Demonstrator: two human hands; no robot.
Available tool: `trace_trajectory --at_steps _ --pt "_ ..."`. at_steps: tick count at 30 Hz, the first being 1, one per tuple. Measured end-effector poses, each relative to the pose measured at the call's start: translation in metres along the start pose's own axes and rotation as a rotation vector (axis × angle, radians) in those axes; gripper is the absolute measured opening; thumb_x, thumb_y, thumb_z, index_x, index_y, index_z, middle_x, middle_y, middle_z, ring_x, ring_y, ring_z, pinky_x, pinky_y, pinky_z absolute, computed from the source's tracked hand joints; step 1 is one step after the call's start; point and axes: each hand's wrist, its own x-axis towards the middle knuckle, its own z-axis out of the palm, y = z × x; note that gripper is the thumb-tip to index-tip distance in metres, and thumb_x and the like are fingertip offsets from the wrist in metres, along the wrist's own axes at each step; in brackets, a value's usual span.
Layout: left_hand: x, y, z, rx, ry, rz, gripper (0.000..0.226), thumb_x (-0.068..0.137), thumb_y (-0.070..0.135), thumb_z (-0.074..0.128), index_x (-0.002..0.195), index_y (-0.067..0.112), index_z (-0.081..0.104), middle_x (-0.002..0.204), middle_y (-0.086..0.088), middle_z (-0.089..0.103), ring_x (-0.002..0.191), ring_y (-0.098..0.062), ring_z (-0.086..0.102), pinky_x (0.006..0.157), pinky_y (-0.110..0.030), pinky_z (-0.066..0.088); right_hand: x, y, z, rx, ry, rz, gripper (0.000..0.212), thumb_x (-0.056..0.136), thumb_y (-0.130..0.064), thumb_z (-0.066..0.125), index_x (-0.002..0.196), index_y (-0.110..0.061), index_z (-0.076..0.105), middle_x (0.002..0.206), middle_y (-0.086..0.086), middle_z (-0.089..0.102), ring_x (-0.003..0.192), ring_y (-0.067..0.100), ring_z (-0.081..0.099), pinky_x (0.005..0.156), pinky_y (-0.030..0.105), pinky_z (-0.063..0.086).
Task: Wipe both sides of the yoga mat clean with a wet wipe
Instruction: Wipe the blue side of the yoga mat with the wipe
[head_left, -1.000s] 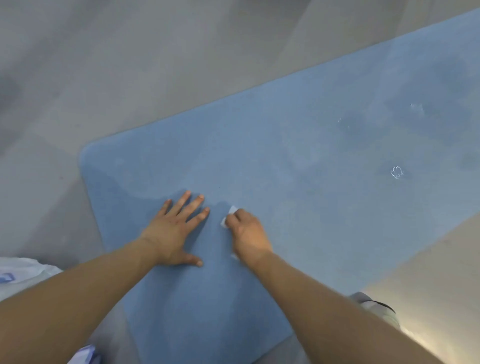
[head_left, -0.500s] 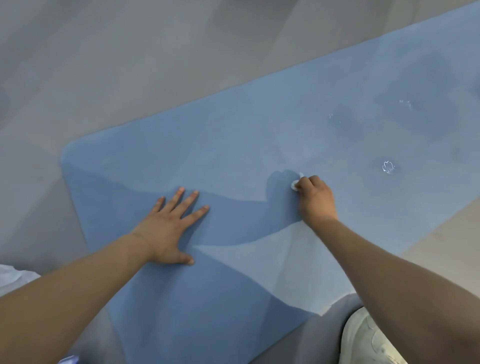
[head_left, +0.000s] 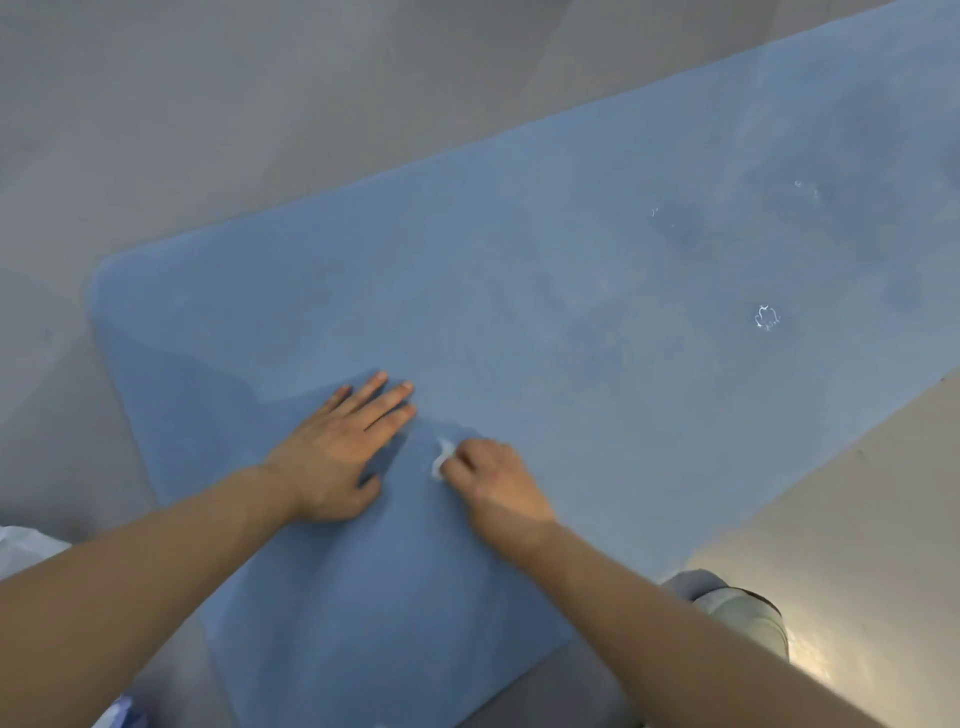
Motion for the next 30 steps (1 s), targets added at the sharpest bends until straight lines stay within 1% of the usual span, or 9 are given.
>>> trace_trajectory --at_steps 5,9,12,14,18,23,25,27,30 --pt "0.008 0.010 0.000 0.062 0.000 -0.022 0.076 0.077 0.058 0.045 0.151 0.040 0.039 0.162 -0.007 0.029 0.150 -0.037 0.023 0.116 -0.058 0.028 -0.003 0.107 -0.046 -0.157 0.196 0.281 0.026 0.073 -0.010 0.053 0.094 -0.010 0.067 0.079 0.016 0.057 0.067 0.036 0.057 0.063 0.036 0.045" --pt "0.013 0.014 -0.004 0.060 0.019 -0.030 0.069 0.081 0.065 0.048 0.145 0.038 0.049 0.156 -0.010 0.037 0.145 -0.038 0.029 0.113 -0.058 0.034 -0.014 0.126 -0.058 -0.188 0.248 0.510 0.017 0.075 0.002 0.062 0.090 -0.006 0.065 0.081 0.018 0.057 0.068 0.040 0.057 0.066 0.040 0.045" --pt "0.019 0.017 -0.002 0.033 0.061 0.076 0.062 0.084 0.045 0.067 0.140 0.022 0.055 0.157 -0.007 0.038 0.149 -0.035 0.028 0.111 -0.058 0.037 -0.014 0.079 -0.031 -0.107 0.279 0.424 0.013 0.083 -0.003 0.057 0.091 -0.006 0.066 0.080 0.017 0.058 0.069 0.037 0.057 0.062 0.040 0.047" --pt "0.024 0.019 -0.002 -0.010 0.025 0.103 0.062 0.090 0.035 0.068 0.145 0.016 0.049 0.165 0.001 0.026 0.155 -0.026 0.013 0.120 -0.053 0.027 -0.021 0.027 -0.004 -0.031 0.242 0.278 0.013 0.082 -0.004 0.057 0.090 -0.006 0.067 0.078 0.015 0.058 0.070 0.034 0.056 0.062 0.038 0.045" --pt "0.026 0.022 0.000 -0.028 0.002 0.151 0.063 0.094 0.027 0.062 0.153 0.022 0.039 0.167 0.006 0.016 0.155 -0.019 0.004 0.125 -0.048 0.015 -0.044 -0.057 0.028 0.035 0.071 0.084 0.021 0.082 -0.008 0.046 0.093 -0.011 0.064 0.082 0.009 0.053 0.071 0.029 0.050 0.062 0.036 0.040" --pt "0.026 0.025 0.008 -0.009 0.012 0.242 0.063 0.091 0.011 0.058 0.151 0.023 0.043 0.165 0.002 0.025 0.154 -0.025 0.015 0.122 -0.049 0.023 -0.040 -0.011 0.004 -0.027 0.059 -0.027 0.022 0.088 -0.014 0.044 0.092 -0.008 0.064 0.080 0.012 0.055 0.070 0.030 0.053 0.063 0.035 0.042" --pt "0.025 0.026 0.007 -0.022 0.026 0.243 0.061 0.090 0.010 0.057 0.148 0.024 0.047 0.163 0.000 0.030 0.153 -0.028 0.020 0.121 -0.051 0.026 -0.037 0.039 -0.019 -0.093 0.098 0.059 0.018 0.086 -0.015 0.051 0.093 -0.008 0.065 0.082 0.013 0.055 0.072 0.031 0.054 0.064 0.035 0.041" --pt "0.025 0.026 0.007 -0.025 0.052 0.245 0.059 0.087 0.010 0.058 0.145 0.023 0.051 0.161 -0.001 0.035 0.151 -0.030 0.026 0.119 -0.052 0.029 -0.040 0.093 -0.045 -0.163 0.123 0.279 0.017 0.079 -0.006 0.059 0.094 -0.007 0.065 0.085 0.016 0.055 0.076 0.034 0.056 0.067 0.036 0.044" --pt "0.024 0.030 0.005 -0.014 0.049 0.216 0.060 0.086 0.015 0.047 0.145 0.023 0.052 0.161 -0.001 0.035 0.151 -0.030 0.026 0.119 -0.050 0.029 -0.051 0.150 -0.075 -0.199 0.182 0.577 0.019 0.079 -0.009 0.053 0.093 -0.004 0.065 0.085 0.020 0.054 0.074 0.040 0.057 0.066 0.038 0.045"
